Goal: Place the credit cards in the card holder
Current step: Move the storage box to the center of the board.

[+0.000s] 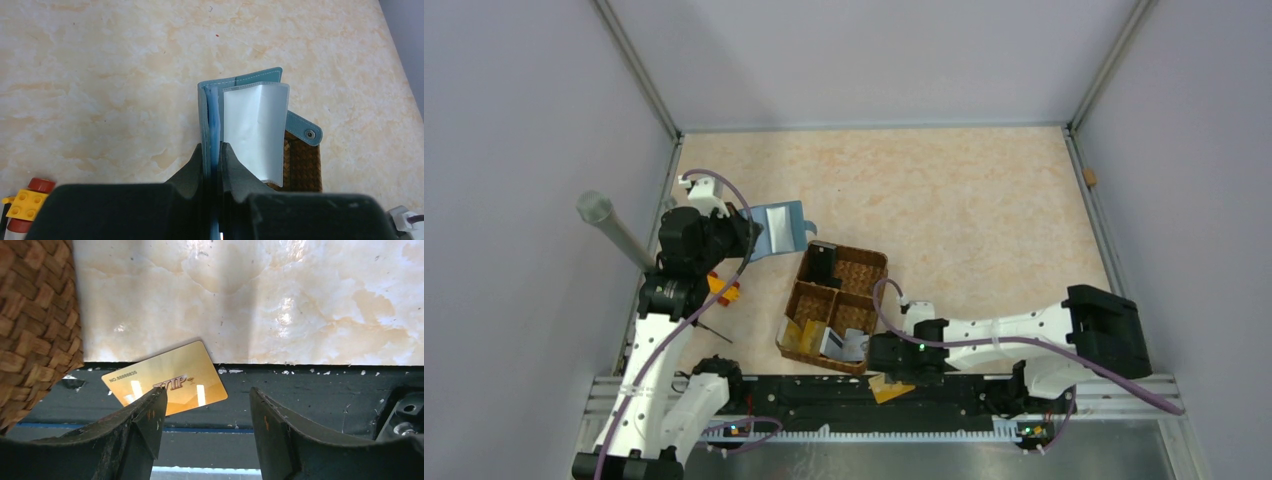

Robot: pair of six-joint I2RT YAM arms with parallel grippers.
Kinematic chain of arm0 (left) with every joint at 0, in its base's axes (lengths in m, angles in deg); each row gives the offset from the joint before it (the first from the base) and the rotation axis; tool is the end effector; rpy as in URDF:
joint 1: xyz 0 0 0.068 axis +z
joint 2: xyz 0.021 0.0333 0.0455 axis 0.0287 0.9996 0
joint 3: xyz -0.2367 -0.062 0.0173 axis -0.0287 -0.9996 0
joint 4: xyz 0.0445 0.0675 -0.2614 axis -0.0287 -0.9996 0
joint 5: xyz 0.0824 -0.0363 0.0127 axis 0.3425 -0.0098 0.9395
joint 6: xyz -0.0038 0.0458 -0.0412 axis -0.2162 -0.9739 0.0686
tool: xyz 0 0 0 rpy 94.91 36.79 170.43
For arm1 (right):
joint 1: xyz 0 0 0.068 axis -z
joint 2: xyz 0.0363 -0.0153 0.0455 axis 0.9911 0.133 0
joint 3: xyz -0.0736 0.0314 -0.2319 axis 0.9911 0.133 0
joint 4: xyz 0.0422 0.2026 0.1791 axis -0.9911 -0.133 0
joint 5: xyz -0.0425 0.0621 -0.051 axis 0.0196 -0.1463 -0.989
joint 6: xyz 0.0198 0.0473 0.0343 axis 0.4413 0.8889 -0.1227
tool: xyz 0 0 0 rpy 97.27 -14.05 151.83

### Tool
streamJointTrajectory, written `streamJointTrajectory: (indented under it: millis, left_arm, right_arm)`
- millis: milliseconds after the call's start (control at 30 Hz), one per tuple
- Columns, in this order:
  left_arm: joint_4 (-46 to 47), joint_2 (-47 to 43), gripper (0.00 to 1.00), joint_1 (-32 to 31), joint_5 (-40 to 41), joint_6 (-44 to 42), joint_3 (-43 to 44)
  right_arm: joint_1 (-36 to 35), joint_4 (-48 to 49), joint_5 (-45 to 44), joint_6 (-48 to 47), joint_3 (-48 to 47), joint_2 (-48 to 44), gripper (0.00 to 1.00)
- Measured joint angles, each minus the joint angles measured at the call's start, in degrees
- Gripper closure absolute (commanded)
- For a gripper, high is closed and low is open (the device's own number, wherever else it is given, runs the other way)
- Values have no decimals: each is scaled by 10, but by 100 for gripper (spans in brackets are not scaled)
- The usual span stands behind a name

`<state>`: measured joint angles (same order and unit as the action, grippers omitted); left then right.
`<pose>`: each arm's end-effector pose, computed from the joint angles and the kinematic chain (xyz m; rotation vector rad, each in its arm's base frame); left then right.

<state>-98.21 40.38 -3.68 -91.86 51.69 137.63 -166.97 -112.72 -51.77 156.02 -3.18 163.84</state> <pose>0.2158 -0.0310 0.3113 -0.0629 1.9583 -0.4989 0.0376 0.2464 0.1254 0.0275 2.8194 0.0843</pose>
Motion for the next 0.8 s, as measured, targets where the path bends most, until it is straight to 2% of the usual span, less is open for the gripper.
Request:
streamJointTrajectory:
  millis: [233,300,400,567,800]
  left_arm:
    - [0,0,100,0,2,-2,0]
    - [0,-2,100,0,2,-4,0]
    - [2,-5,100,0,2,-5,0]
    - [4,-8,100,0,5,-9,0]
    - [4,-15,100,0,15,-16,-1]
  right_arm:
    - [0,-3,-34,-15,11,-52,16]
    - [1,-6,-47,-28,21,-77,13]
    - [13,-1,-64,-76,21,-116,13]
    - [86,15,-81,-175,-7,-172,12]
    - [121,67,-87,-306,-108,-155,17]
